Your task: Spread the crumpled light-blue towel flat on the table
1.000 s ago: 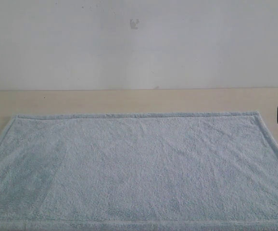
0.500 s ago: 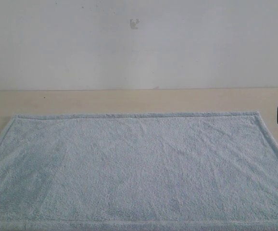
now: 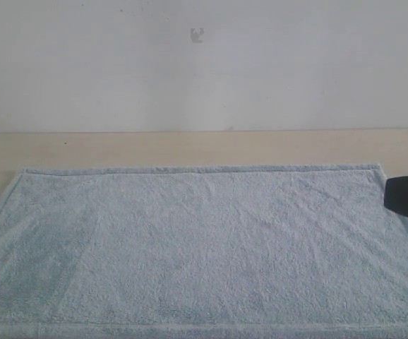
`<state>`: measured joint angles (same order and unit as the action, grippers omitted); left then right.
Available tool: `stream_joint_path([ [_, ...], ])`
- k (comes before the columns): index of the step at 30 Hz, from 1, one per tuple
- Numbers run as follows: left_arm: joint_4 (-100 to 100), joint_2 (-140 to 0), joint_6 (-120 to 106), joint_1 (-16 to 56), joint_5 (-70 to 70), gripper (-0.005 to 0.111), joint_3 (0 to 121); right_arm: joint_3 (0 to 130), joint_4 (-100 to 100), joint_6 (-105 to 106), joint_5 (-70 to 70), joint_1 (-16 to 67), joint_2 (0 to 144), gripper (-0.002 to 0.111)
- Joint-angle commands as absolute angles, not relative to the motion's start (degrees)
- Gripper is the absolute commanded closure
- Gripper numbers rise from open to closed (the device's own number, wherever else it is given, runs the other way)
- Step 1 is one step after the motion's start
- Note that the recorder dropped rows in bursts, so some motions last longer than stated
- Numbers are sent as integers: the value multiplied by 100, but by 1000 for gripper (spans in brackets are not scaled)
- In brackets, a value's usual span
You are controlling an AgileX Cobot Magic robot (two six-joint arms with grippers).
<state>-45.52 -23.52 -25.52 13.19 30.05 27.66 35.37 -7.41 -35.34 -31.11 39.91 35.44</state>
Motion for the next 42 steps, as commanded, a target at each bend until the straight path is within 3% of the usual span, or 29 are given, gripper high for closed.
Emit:
stream_joint_path([
  [1, -4602, -2326, -2584, 1355, 2999, 103, 2765, 3532, -718, -3548, -3084, 3995, 3191, 108],
  [6, -4602, -2326, -2584, 1355, 2999, 103, 2765, 3466, -720, -3548, -3028, 3995, 2586, 108],
  [16, -4602, -2326, -2584, 1355, 2999, 103, 2765, 2156, -645, -3470, -2687, 3995, 1526, 108],
  [24, -4602, -2326, -2584, 1355, 3011, 103, 2765, 1865, 535, -598, -2245, 3984, 952, 108],
  [28, -4602, -2326, -2584, 1355, 3011, 103, 2765, 1865, 556, -180, -2164, 3924, 720, 108],
  [42, -4602, -2326, -2584, 1355, 3011, 103, 2765, 1007, 621, -86, -2153, 1318, 0, 108],
])
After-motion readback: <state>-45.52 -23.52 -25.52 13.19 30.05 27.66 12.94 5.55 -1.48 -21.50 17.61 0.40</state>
